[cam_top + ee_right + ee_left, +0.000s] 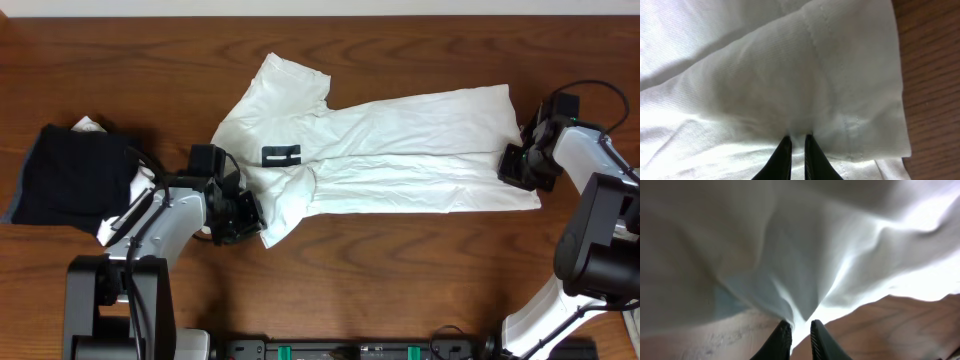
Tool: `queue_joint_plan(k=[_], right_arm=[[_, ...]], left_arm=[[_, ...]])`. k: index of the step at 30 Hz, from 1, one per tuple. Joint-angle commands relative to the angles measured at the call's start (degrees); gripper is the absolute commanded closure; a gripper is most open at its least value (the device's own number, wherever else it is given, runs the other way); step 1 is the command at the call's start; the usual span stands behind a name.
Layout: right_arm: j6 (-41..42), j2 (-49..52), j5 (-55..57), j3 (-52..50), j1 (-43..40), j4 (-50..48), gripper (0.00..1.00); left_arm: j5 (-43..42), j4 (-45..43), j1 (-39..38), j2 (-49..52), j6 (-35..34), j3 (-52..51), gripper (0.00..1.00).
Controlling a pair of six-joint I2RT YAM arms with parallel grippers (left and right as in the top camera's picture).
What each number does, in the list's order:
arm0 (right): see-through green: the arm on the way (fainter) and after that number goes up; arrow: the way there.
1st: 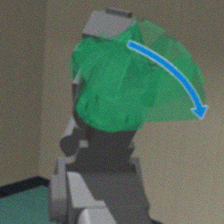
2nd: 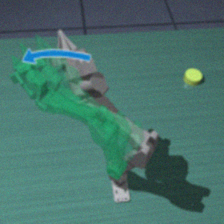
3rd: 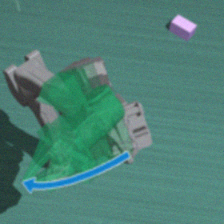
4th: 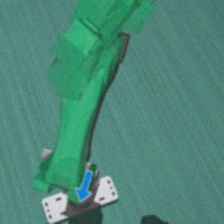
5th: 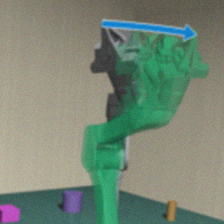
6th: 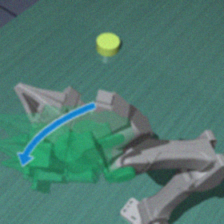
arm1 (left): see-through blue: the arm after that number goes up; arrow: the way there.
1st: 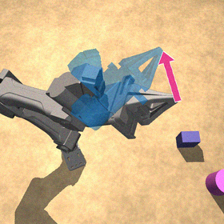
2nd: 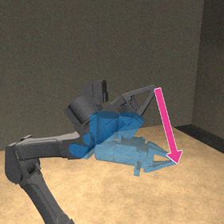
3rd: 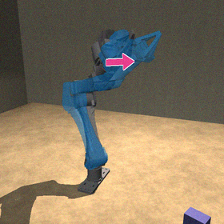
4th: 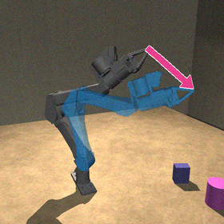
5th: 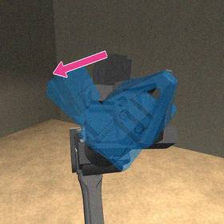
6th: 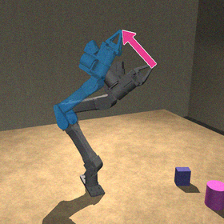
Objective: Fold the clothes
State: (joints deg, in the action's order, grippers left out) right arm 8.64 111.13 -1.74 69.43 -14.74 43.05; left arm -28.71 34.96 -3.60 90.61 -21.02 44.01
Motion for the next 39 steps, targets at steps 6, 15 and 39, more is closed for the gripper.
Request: queue_joint_plan(k=[6, 15, 39], right_arm=[[-0.6, 3.0, -0.2, -0.9, 0.5, 0.5, 0.9], [-0.6, 3.0, -0.2, -0.9, 0.5, 0.6, 0.9], [-0.6, 3.0, 0.2, -0.9, 0.5, 0.7, 0.9]], left_arm=[[1.5, 0.3, -0.1, 0.4, -0.3, -0.9, 0.83], [2.0, 0.1, -0.1, 0.4, -0.3, -1.1, 0.75], [2.6, -2.1, -1.7, 0.4, -0.7, -1.7, 0.74]])
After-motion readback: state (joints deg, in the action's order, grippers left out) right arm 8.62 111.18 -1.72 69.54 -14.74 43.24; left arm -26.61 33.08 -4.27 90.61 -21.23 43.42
